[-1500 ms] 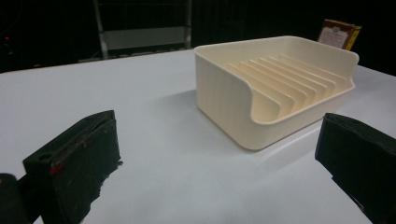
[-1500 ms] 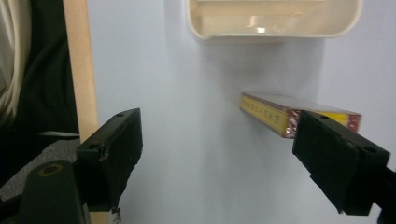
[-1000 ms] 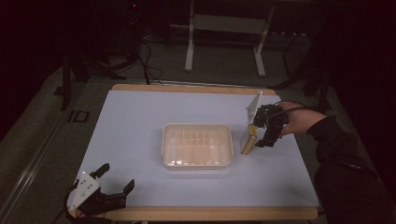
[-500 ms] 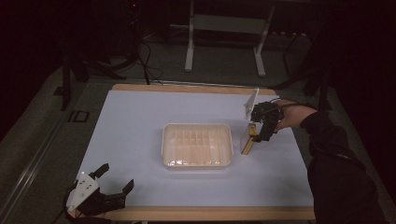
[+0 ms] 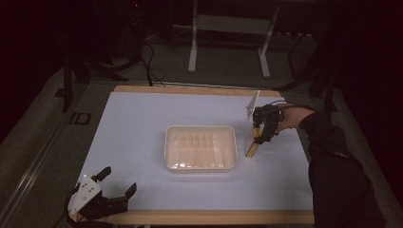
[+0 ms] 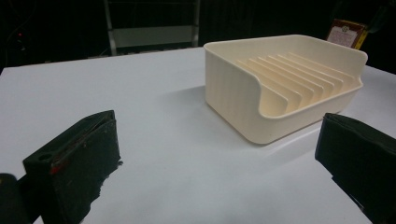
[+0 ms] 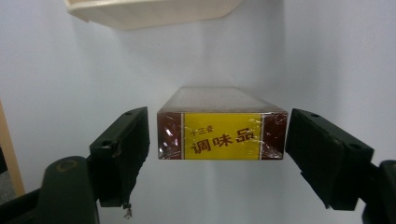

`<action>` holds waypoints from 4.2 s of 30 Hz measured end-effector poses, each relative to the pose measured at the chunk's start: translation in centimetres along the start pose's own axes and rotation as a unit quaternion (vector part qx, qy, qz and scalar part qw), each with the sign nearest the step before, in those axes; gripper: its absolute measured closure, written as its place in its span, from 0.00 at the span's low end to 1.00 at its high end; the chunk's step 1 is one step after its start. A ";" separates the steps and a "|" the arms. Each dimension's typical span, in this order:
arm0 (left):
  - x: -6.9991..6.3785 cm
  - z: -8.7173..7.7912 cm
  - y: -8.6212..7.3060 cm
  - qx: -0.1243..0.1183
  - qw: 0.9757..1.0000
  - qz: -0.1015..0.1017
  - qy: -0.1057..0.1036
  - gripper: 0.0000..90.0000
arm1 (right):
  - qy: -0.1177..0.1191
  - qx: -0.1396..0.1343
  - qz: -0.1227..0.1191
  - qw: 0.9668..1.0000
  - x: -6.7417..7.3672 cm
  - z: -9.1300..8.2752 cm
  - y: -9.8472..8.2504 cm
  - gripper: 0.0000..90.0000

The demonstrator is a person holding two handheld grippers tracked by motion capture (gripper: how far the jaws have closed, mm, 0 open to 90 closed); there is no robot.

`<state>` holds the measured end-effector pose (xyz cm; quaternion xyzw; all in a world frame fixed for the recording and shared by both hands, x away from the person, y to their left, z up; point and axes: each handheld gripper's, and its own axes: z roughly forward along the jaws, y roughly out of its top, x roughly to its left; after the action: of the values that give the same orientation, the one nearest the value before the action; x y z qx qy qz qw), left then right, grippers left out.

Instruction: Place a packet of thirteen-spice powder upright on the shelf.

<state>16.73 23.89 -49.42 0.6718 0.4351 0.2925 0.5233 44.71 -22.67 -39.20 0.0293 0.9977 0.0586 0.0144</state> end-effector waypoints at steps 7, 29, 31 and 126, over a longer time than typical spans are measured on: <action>0.0 0.0 0.0 0.001 1.000 0.000 -0.001 0.00 | 0.017 0.012 0.009 1.000 -0.1 0.8 0.1 0.26; -0.2 0.0 0.0 0.001 1.000 0.002 -0.006 0.00 | 0.017 0.020 -0.016 1.000 0.6 0.1 0.5 0.35; -0.2 0.0 0.0 0.000 1.000 0.002 -0.007 0.00 | 0.018 0.021 -0.021 0.999 0.9 -0.3 0.5 0.35; -1.0 0.4 0.3 -0.005 0.998 0.030 -0.058 0.00 | 0.007 -0.141 -0.080 0.987 5.7 -5.4 12.5 0.36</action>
<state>16.69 22.77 -49.20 0.6977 0.3819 0.2708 0.5423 39.56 -10.53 -32.56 -0.0532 0.9787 0.1974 0.0162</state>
